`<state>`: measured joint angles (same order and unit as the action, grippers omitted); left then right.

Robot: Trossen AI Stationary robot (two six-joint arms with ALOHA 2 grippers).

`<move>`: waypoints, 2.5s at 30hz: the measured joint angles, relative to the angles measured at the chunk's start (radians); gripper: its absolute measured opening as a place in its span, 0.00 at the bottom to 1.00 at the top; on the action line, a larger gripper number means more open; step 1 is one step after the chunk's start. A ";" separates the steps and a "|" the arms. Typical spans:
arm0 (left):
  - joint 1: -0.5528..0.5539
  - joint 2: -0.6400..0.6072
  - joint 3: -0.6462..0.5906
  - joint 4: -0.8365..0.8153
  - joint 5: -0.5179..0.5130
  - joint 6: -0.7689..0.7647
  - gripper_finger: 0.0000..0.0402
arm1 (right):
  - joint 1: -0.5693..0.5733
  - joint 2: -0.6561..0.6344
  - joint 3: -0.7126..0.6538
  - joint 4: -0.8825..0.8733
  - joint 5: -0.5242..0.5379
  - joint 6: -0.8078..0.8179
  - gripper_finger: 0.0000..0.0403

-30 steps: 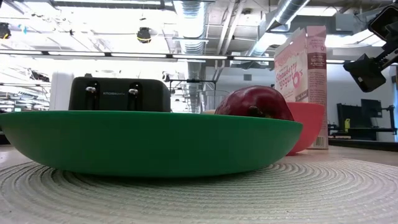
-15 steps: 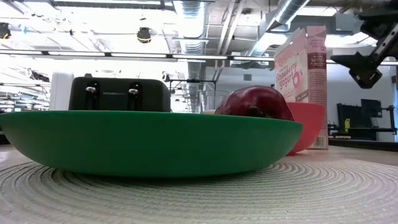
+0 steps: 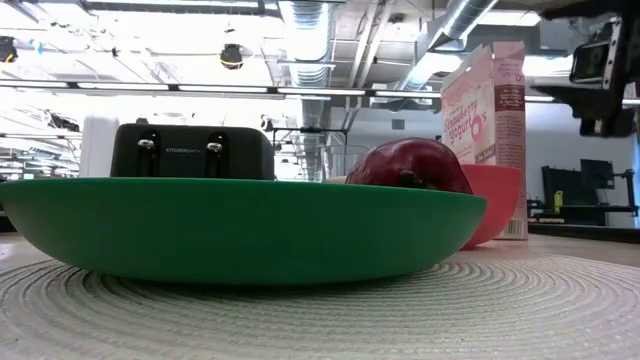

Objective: Arrange a breakfast setting
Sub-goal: Put the spoon on the right side of the plate on the white table mat

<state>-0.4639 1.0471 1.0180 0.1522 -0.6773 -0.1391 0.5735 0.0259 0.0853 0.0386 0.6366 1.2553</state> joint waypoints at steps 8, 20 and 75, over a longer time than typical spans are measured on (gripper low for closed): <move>0.050 0.096 0.000 0.083 -0.008 0.001 0.14 | 0.000 0.120 0.002 0.317 0.075 -0.017 0.94; 0.105 0.185 0.000 0.189 -0.009 0.004 0.14 | 0.003 0.471 0.110 0.494 0.086 0.130 0.94; 0.140 0.198 0.000 0.220 0.123 0.150 0.14 | -0.098 1.784 1.028 1.028 0.458 0.284 0.94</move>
<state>-0.3237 1.2452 1.0176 0.3717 -0.5541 0.0106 0.4759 1.8099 1.1129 1.0664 1.0948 1.5396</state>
